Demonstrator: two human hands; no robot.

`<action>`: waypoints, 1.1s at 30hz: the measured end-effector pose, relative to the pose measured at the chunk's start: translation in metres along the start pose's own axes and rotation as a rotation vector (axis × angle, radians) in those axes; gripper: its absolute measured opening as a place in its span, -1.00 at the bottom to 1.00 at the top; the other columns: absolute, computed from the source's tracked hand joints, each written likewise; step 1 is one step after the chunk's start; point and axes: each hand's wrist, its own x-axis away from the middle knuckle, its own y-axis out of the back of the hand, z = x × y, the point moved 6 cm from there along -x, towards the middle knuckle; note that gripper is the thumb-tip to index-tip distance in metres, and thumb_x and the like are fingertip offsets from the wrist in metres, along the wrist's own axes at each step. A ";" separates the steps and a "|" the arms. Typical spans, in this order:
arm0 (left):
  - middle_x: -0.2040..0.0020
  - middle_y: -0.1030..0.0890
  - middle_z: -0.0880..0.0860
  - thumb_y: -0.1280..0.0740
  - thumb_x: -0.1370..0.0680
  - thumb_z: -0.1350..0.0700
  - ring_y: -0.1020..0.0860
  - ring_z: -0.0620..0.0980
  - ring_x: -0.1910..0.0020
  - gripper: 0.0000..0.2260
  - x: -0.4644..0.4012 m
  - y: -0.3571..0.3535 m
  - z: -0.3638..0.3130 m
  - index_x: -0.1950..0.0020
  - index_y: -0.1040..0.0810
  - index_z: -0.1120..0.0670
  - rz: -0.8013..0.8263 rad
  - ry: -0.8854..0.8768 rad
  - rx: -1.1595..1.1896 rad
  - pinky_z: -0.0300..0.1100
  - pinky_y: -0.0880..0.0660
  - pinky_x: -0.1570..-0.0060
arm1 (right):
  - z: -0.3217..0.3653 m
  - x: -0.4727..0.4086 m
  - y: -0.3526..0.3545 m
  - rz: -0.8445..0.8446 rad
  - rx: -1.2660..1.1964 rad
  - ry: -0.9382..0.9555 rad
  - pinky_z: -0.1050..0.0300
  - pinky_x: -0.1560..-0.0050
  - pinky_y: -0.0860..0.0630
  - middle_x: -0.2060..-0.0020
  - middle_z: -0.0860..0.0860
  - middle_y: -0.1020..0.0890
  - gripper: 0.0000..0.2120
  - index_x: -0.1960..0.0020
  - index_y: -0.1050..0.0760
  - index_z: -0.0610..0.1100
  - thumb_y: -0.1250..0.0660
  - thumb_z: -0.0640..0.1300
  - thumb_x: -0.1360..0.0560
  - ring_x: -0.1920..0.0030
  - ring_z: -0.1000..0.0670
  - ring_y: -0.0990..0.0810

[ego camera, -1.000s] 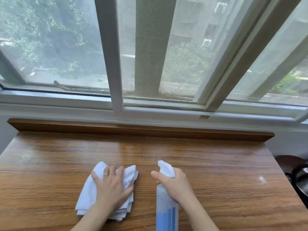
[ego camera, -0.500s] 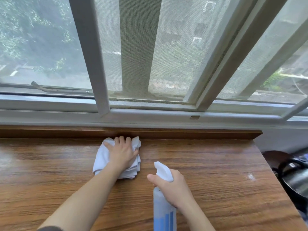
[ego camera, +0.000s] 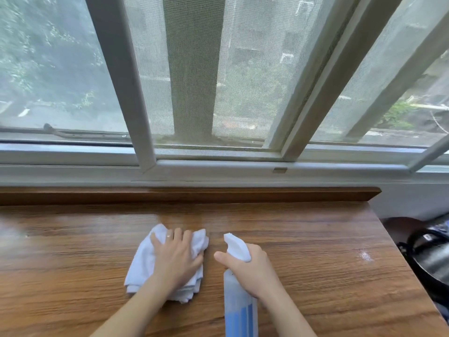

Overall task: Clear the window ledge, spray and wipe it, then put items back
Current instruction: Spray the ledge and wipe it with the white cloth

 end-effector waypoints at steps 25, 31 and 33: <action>0.28 -0.51 0.17 -0.15 -0.35 -0.18 -0.50 0.23 0.27 -0.59 -0.081 -0.009 0.004 0.22 -0.48 0.17 0.043 -0.057 0.020 0.05 -0.42 0.26 | -0.003 0.004 0.006 0.054 -0.010 0.056 0.12 0.26 -0.27 0.40 0.11 -0.39 -0.60 0.31 -0.34 -0.01 -0.40 0.27 -0.30 0.39 0.10 -0.34; 0.22 -0.53 0.11 -0.20 -0.33 -0.22 -0.50 0.17 0.23 -0.59 -0.033 -0.006 0.000 0.14 -0.51 0.12 0.107 -0.078 0.008 0.01 -0.42 0.22 | -0.004 0.005 0.004 0.064 -0.009 0.065 0.12 0.27 -0.25 0.40 0.10 -0.38 -0.62 0.31 -0.35 0.00 -0.40 0.26 -0.30 0.38 0.10 -0.33; 0.22 -0.51 0.08 -0.26 -0.33 -0.22 -0.49 0.15 0.24 -0.62 -0.007 -0.005 -0.004 0.16 -0.49 0.09 0.112 -0.089 0.035 0.00 -0.41 0.23 | -0.007 0.004 0.003 0.062 -0.011 0.055 0.11 0.27 -0.25 0.41 0.10 -0.38 -0.61 0.32 -0.34 0.00 -0.39 0.27 -0.29 0.38 0.09 -0.33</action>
